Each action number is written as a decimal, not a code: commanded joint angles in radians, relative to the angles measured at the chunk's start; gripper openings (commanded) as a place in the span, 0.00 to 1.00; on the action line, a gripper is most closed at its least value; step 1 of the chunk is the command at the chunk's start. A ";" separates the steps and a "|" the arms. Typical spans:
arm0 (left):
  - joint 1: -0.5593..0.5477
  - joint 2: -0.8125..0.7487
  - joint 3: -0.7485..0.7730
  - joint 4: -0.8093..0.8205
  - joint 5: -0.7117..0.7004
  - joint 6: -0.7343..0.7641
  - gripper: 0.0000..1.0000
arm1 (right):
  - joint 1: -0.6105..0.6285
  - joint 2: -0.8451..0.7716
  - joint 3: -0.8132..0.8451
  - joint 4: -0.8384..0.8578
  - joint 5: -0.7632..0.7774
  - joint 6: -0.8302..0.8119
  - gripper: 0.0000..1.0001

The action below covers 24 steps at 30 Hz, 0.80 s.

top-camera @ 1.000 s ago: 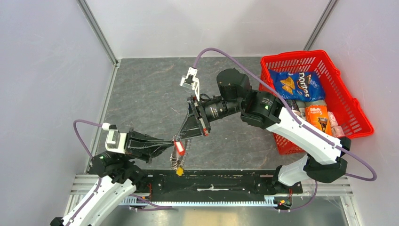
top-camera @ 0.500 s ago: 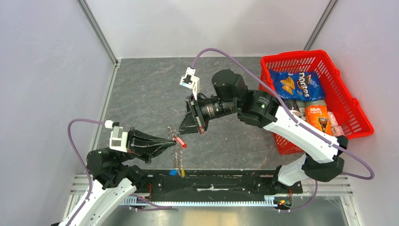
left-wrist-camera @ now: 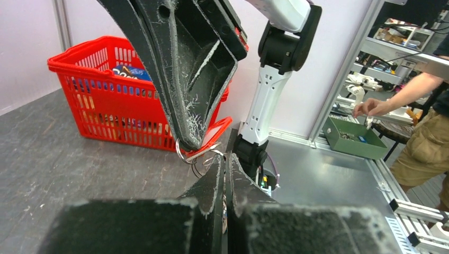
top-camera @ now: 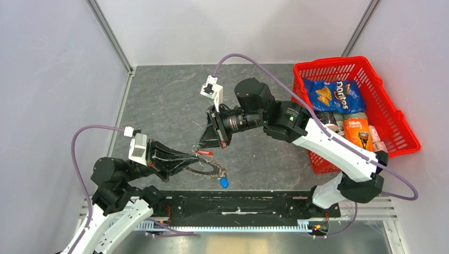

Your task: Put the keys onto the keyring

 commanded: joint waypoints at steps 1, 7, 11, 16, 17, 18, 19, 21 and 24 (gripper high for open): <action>0.002 0.016 0.105 -0.076 -0.087 0.069 0.02 | 0.007 -0.013 -0.017 -0.017 0.020 -0.058 0.00; 0.002 0.028 0.166 -0.165 -0.131 0.079 0.02 | 0.007 -0.055 -0.057 -0.010 0.017 -0.099 0.00; 0.002 0.036 0.185 -0.191 -0.150 0.081 0.02 | 0.007 -0.085 -0.082 0.005 -0.013 -0.112 0.00; 0.002 0.055 0.192 -0.197 -0.152 0.073 0.02 | 0.007 -0.116 -0.109 0.046 -0.054 -0.108 0.00; 0.002 0.060 0.192 -0.197 -0.150 0.071 0.02 | 0.007 -0.120 -0.111 0.051 -0.057 -0.108 0.00; 0.002 0.063 0.193 -0.195 -0.148 0.068 0.02 | 0.007 -0.124 -0.113 0.056 -0.060 -0.109 0.00; 0.002 0.067 0.193 -0.195 -0.145 0.066 0.02 | 0.007 -0.126 -0.113 0.059 -0.061 -0.106 0.00; 0.003 0.072 0.195 -0.193 -0.135 0.062 0.02 | 0.007 -0.134 -0.111 0.059 -0.054 -0.107 0.00; 0.002 0.079 0.195 -0.190 -0.118 0.056 0.02 | 0.007 -0.137 -0.109 0.059 -0.046 -0.107 0.00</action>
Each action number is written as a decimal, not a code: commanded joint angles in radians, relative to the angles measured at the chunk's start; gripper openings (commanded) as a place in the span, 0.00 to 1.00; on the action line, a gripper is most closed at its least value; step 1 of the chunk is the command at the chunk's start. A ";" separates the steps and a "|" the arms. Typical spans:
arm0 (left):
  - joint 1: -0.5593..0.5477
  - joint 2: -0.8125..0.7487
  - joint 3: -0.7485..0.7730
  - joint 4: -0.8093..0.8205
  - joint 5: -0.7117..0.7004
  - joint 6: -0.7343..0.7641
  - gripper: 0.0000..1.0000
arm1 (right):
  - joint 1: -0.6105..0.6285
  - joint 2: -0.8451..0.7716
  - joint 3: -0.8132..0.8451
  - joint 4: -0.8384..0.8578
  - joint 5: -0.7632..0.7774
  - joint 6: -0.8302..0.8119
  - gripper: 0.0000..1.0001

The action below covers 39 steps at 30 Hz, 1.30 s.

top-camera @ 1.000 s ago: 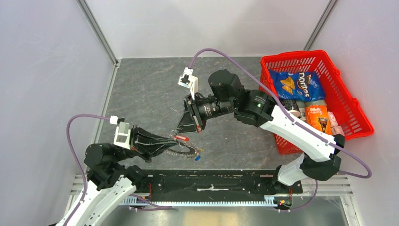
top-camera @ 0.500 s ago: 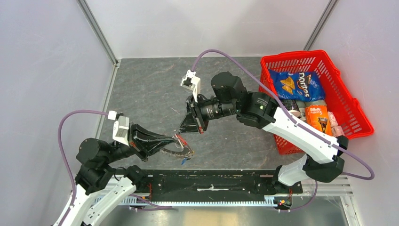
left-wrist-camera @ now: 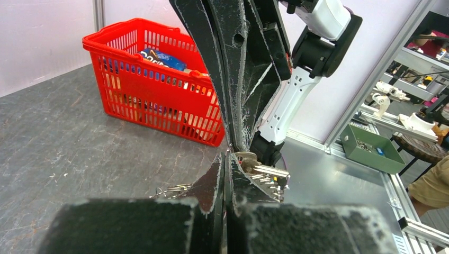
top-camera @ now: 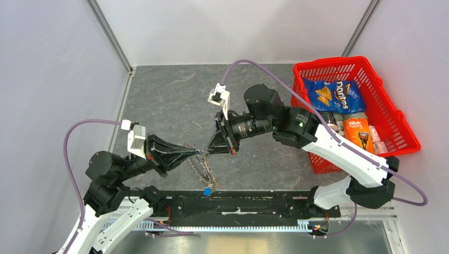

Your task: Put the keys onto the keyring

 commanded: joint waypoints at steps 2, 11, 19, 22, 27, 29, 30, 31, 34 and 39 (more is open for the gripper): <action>0.002 0.018 0.037 0.052 0.009 0.013 0.02 | 0.007 -0.040 0.008 0.041 -0.022 -0.013 0.00; 0.002 0.013 0.019 0.062 0.078 0.025 0.02 | 0.002 -0.029 0.047 0.039 0.003 0.011 0.00; 0.002 0.030 0.007 0.049 0.121 0.054 0.02 | 0.001 0.004 0.107 0.024 -0.007 0.039 0.00; 0.002 0.035 0.003 0.049 0.129 0.061 0.02 | 0.001 0.015 0.121 0.019 -0.010 0.043 0.00; 0.002 0.049 0.006 0.049 0.131 0.061 0.02 | 0.001 0.038 0.135 0.025 -0.030 0.060 0.00; 0.002 0.053 0.008 0.049 0.128 0.061 0.02 | 0.000 0.047 0.136 0.027 -0.028 0.061 0.00; 0.002 0.052 0.008 0.051 0.127 0.061 0.02 | 0.000 0.051 0.135 0.027 -0.023 0.062 0.00; 0.002 0.051 0.008 0.054 0.126 0.061 0.02 | 0.000 0.056 0.135 0.028 -0.017 0.064 0.00; 0.002 0.050 0.006 0.063 0.126 0.055 0.02 | 0.001 0.065 0.127 0.035 -0.011 0.076 0.00; 0.002 0.054 0.005 0.062 0.106 0.051 0.02 | 0.000 0.068 0.124 0.044 -0.011 0.086 0.00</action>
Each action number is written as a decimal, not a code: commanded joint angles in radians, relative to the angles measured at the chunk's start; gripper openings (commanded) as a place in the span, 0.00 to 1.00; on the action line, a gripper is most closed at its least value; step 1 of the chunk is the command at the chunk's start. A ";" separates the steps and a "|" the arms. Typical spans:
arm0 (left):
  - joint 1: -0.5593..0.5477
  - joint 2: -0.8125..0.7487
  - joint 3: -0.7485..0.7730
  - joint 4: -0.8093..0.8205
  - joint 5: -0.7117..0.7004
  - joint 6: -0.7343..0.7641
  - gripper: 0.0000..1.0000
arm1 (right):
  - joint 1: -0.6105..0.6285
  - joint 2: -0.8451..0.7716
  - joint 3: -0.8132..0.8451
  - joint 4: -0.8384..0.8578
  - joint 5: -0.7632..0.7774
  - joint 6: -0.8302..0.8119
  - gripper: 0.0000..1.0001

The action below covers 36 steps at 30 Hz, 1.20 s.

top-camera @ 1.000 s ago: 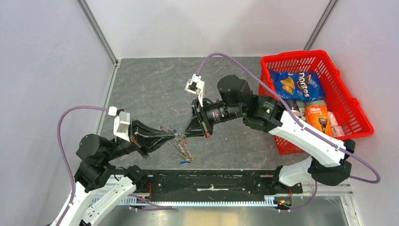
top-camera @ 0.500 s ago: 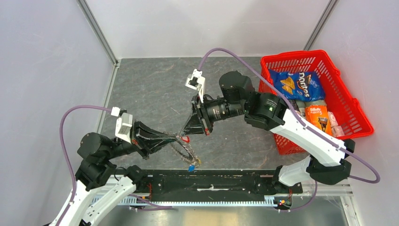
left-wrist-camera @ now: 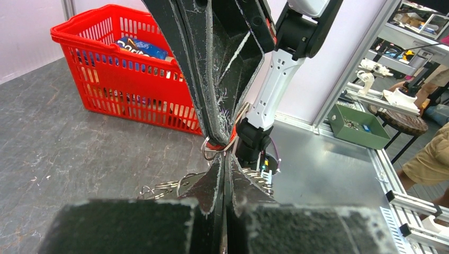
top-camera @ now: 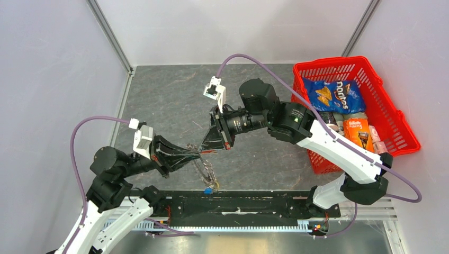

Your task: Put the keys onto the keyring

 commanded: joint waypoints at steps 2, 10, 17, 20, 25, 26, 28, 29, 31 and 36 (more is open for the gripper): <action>0.002 0.017 0.010 0.052 -0.024 0.020 0.02 | 0.004 0.004 0.027 0.056 -0.007 0.021 0.00; 0.002 -0.003 0.030 0.040 -0.074 0.013 0.18 | 0.004 -0.021 0.006 0.056 0.007 0.018 0.00; 0.002 -0.042 0.031 0.028 -0.094 0.014 0.29 | 0.003 -0.050 -0.009 0.056 0.027 0.011 0.00; 0.002 -0.074 0.019 0.028 -0.102 0.010 0.30 | 0.002 -0.058 -0.008 0.057 0.028 0.012 0.00; 0.002 -0.145 -0.034 0.054 -0.105 -0.002 0.31 | 0.001 -0.062 0.000 0.069 0.030 0.033 0.00; 0.002 -0.158 -0.050 0.061 -0.101 -0.004 0.31 | 0.001 -0.062 0.002 0.075 0.030 0.042 0.00; 0.002 -0.180 -0.080 0.091 -0.091 -0.009 0.32 | 0.000 -0.062 0.007 0.085 0.025 0.063 0.00; 0.002 -0.189 -0.098 0.110 -0.086 -0.014 0.33 | 0.000 -0.061 0.009 0.090 0.023 0.073 0.00; 0.002 -0.205 -0.127 0.160 -0.079 -0.027 0.35 | -0.001 -0.062 0.013 0.096 0.026 0.089 0.00; 0.002 -0.210 -0.185 0.302 -0.053 -0.077 0.35 | -0.001 -0.057 0.022 0.105 0.057 0.128 0.00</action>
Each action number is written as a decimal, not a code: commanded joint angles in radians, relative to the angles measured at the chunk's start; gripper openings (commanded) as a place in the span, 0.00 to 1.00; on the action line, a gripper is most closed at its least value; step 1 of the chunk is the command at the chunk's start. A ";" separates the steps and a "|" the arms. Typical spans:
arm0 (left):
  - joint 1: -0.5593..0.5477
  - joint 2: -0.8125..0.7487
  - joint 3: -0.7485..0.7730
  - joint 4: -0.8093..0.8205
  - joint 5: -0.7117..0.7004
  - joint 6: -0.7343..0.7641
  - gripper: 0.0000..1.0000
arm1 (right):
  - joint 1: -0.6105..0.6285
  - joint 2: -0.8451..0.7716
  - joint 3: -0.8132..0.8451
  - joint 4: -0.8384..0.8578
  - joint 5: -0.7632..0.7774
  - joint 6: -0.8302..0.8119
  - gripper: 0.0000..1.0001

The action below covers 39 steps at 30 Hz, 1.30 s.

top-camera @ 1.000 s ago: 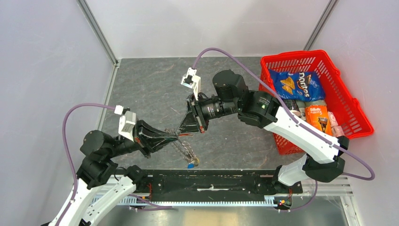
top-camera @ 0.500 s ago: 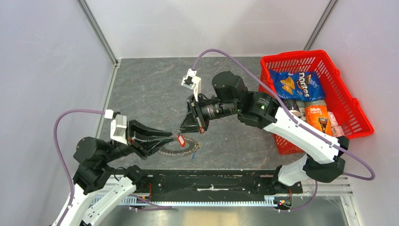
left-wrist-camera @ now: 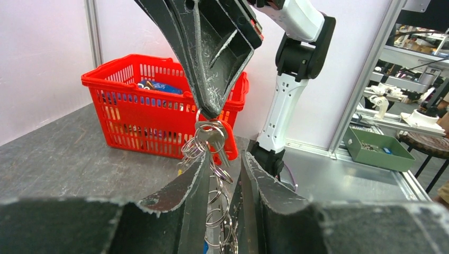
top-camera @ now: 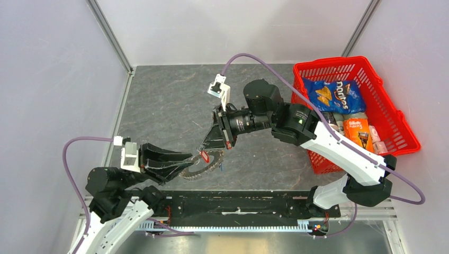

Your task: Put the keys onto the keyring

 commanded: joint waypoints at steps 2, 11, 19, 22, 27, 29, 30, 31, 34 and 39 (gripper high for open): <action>0.002 0.000 -0.041 0.186 0.040 -0.071 0.35 | 0.000 -0.028 0.043 0.088 0.046 0.061 0.00; 0.002 -0.008 -0.045 0.202 0.062 -0.102 0.34 | -0.003 -0.017 0.042 0.088 0.141 0.068 0.00; 0.002 0.002 -0.087 0.250 0.071 -0.148 0.33 | -0.005 -0.013 0.054 0.096 0.182 0.075 0.00; 0.002 0.010 -0.124 0.315 0.075 -0.188 0.33 | -0.006 -0.015 0.055 0.095 0.211 0.078 0.00; 0.002 0.048 -0.180 0.414 0.090 -0.250 0.32 | -0.009 -0.012 0.057 0.099 0.246 0.086 0.00; 0.002 0.055 -0.193 0.418 0.081 -0.243 0.31 | -0.010 -0.012 0.058 0.101 0.249 0.088 0.00; 0.002 0.056 -0.198 0.414 0.072 -0.236 0.31 | -0.009 -0.012 0.058 0.101 0.250 0.090 0.00; 0.002 0.061 -0.197 0.400 0.059 -0.224 0.31 | -0.009 -0.013 0.056 0.102 0.251 0.091 0.00; 0.002 0.073 -0.175 0.306 0.004 -0.157 0.30 | -0.009 -0.022 0.050 0.101 0.258 0.090 0.00; 0.002 0.067 -0.139 0.138 -0.155 -0.051 0.28 | -0.009 -0.040 0.036 0.101 0.259 0.088 0.00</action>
